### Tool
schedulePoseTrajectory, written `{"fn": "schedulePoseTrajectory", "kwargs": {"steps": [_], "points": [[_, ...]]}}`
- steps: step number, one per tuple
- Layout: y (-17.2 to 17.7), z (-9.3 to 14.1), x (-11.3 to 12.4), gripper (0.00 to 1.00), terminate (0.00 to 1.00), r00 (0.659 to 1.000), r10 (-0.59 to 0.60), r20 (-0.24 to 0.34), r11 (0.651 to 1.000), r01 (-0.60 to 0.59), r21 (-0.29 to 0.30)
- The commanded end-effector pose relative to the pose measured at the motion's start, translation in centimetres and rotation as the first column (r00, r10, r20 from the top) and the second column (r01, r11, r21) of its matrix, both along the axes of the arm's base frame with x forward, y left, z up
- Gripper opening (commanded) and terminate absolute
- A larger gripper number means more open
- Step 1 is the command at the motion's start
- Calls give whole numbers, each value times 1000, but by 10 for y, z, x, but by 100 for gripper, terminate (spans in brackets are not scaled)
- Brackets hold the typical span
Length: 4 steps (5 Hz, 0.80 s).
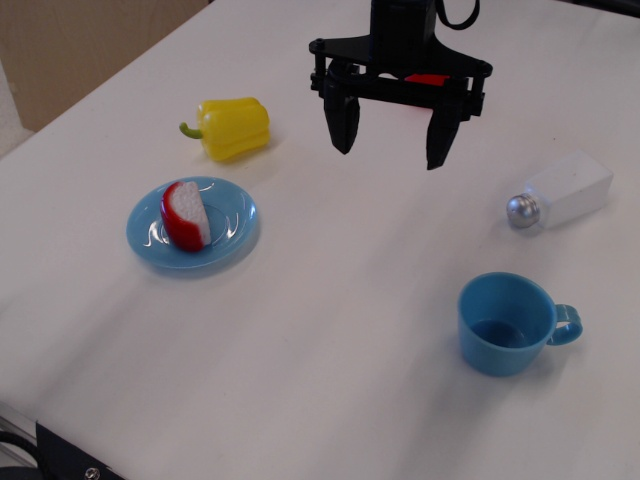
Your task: Take sushi off plate
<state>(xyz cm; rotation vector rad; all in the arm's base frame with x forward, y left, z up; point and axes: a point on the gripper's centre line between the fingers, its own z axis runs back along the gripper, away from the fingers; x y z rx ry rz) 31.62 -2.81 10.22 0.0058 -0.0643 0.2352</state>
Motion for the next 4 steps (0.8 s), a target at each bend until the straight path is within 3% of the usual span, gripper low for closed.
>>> {"fn": "schedulePoseTrajectory", "kwargs": {"steps": [1,3,4], "points": [[0,0,0,100,0,1000,0,0,1000,0,0],[34,-1,-9,100,0,993,113,42,992,-115,55],[57,-2,-21,100,0,975,218,46,975,-220,39]]}}
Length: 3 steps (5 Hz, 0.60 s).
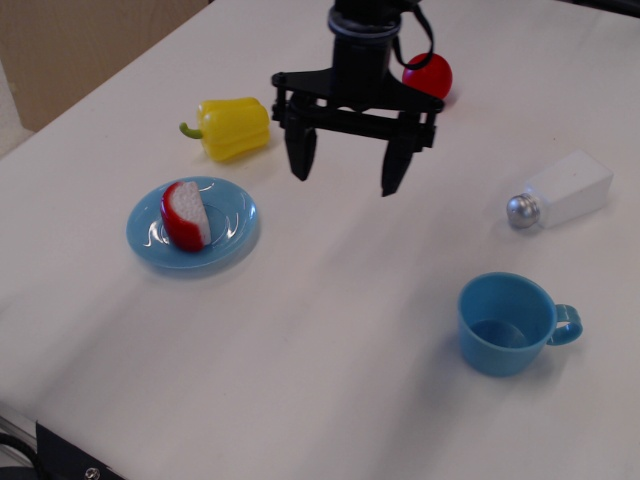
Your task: Take sushi off plate
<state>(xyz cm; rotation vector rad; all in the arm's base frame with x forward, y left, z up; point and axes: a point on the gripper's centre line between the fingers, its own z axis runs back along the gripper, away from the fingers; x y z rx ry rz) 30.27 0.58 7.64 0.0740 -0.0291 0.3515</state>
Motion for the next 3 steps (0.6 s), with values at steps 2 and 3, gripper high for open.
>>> {"fn": "schedulePoseTrajectory", "kwargs": {"steps": [2,3], "points": [[75,10,-35,100,0,900,420,114,906,-409,-109],[90,-2,-41,100,0,878,459,136,889,-452,-79]]}}
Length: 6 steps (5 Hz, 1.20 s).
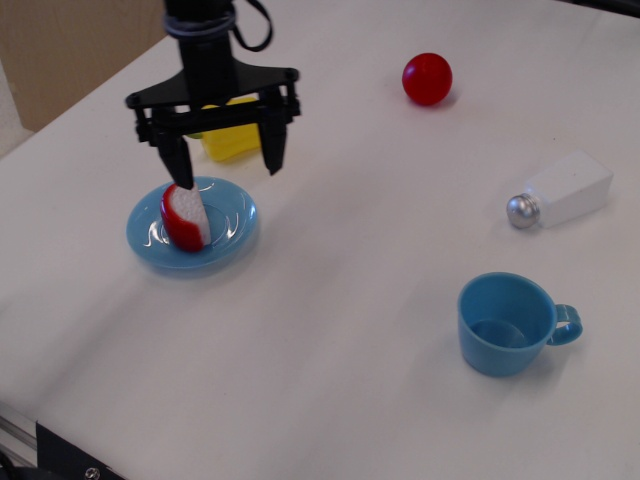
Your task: Take sushi off plate
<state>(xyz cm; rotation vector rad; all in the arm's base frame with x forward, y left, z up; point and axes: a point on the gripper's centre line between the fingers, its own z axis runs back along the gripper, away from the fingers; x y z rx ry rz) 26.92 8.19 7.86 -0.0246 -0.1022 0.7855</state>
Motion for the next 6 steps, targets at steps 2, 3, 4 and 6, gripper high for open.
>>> {"fn": "schedulePoseTrajectory", "kwargs": {"steps": [2,3,4,6], "points": [[30,-25,0,100,0,998,49,28,993,-52,107],[31,-29,0,100,0,998,54,14,990,-55,128],[42,-31,-5,100,0,995,97,5,985,-96,144],[43,-43,-5,100,0,994,108,-12,987,-105,123]]}}
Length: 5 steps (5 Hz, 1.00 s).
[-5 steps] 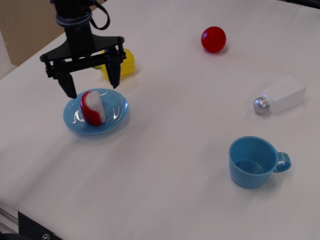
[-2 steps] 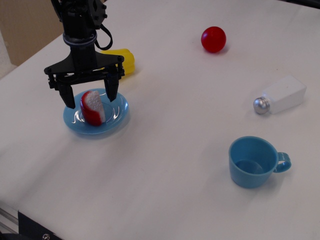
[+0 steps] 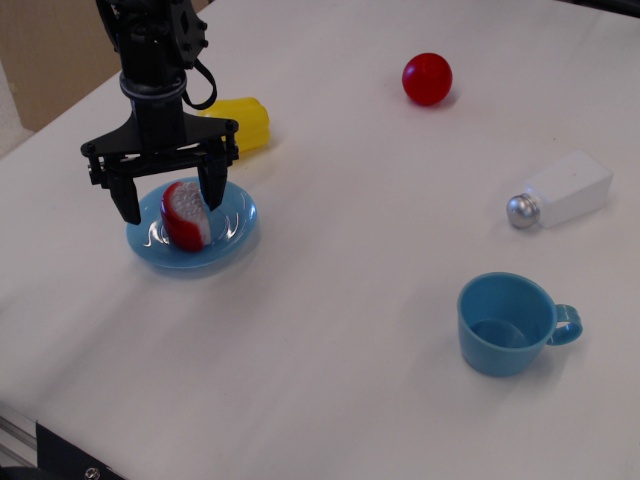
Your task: Take sushi off plate
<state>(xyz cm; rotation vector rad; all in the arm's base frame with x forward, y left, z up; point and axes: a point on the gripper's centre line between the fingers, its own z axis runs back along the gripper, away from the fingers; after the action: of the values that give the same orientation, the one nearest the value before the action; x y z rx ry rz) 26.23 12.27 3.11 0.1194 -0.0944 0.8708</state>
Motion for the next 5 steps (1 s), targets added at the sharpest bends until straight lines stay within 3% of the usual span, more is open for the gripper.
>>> {"fn": "schedulePoseTrajectory", "kwargs": {"steps": [1,2,3,4,5], "points": [[1,0,4,100,0,998,15,54,1000,-14,-17],[-1,-2,7,100,0,997,18,71,999,-14,-49],[-2,-2,9,0,0,998,18,56,999,-16,-29],[-1,-1,7,0,0,999,17,44,1000,-17,-14],[-2,19,11,0,0,999,10,53,1000,-12,21]]}}
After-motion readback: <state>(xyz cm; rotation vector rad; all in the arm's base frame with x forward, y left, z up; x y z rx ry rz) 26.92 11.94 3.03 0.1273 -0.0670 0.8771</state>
